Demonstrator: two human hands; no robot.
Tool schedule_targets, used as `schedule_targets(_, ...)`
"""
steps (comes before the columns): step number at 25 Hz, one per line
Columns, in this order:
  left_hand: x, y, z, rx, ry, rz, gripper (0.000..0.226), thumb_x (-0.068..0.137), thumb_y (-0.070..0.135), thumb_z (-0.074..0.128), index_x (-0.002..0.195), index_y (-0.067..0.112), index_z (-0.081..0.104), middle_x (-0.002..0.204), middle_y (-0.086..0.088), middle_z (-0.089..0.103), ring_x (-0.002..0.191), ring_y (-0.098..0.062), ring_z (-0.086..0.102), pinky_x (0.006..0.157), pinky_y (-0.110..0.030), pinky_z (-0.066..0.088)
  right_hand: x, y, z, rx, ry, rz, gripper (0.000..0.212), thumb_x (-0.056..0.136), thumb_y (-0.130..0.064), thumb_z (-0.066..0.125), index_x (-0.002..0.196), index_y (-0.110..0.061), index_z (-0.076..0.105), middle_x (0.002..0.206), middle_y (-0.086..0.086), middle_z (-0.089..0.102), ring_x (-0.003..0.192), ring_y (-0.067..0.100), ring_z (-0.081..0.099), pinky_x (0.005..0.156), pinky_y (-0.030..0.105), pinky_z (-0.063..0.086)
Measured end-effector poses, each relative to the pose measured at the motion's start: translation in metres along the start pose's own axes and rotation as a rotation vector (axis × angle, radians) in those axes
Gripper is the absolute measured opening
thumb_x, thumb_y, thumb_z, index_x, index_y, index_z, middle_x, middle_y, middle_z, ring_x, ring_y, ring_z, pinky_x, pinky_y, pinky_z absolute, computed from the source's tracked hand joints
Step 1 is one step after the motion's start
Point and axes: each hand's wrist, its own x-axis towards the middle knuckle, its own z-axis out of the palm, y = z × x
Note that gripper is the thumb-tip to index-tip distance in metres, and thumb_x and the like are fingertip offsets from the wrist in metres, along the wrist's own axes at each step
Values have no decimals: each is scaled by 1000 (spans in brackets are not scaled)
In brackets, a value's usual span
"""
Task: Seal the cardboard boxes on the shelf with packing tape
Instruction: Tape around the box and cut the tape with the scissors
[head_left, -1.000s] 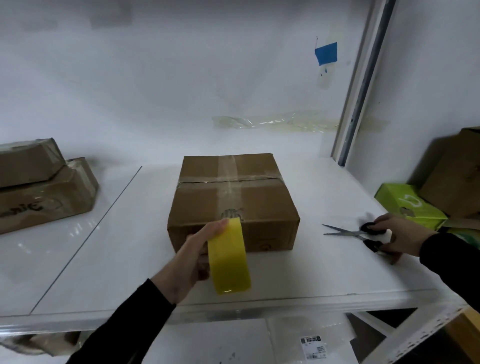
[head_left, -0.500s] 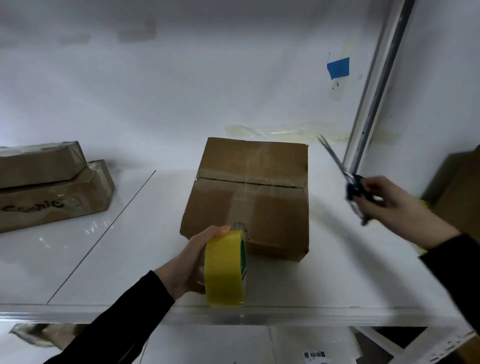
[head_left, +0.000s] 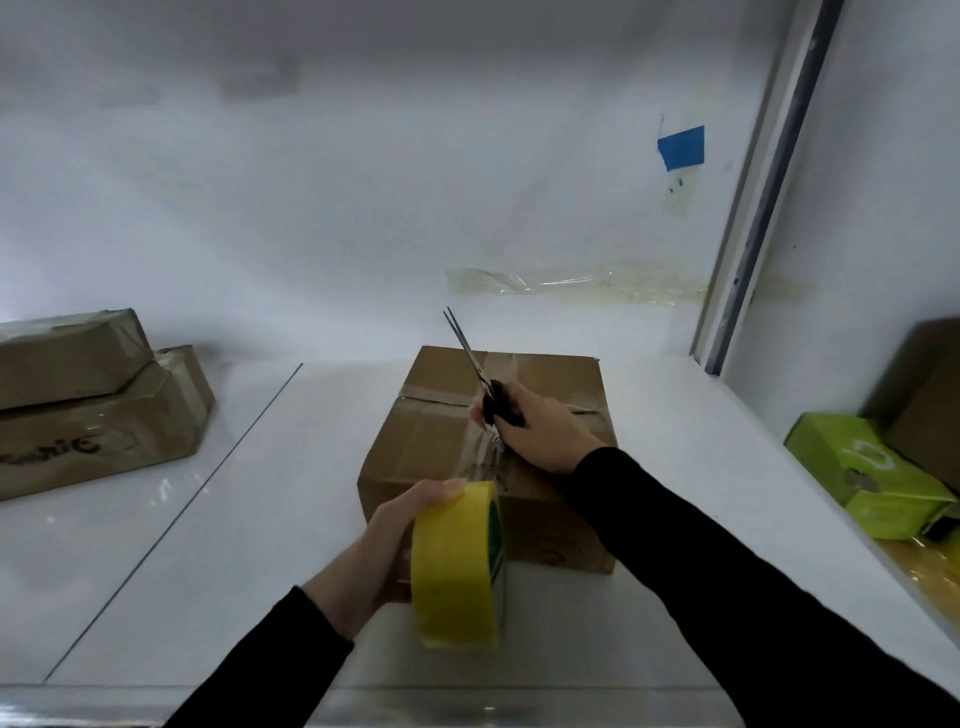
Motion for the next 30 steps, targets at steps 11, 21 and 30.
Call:
schedule_targets(11, 3, -17, 1, 211, 3, -13, 20, 68, 28, 77, 80, 11, 75, 93, -3, 69, 88, -14, 62, 61, -17, 40, 7, 10, 4, -50, 6, -46, 30, 92, -39, 44, 115, -21, 50, 111, 3, 69, 98, 25, 64, 89, 43, 50)
schedule_targets(21, -5, -16, -1, 227, -18, 197, 27, 89, 25, 55, 82, 14, 79, 81, 4, 75, 79, -7, 68, 80, -27, 51, -78, -19, -81, 403, 68, -132, 35, 83, -34, 66, 73, -1, 57, 61, 7, 56, 50, 8, 51, 53, 10, 39)
schedule_targets(30, -7, -18, 1, 222, 6, 196, 27, 89, 28, 57, 79, 17, 79, 80, 7, 74, 92, -15, 64, 89, -33, 49, -113, -3, -106, -124, -971, 502, 63, 63, -73, 61, 60, -11, 50, 58, 0, 38, 45, 12, 33, 39, 18, 39)
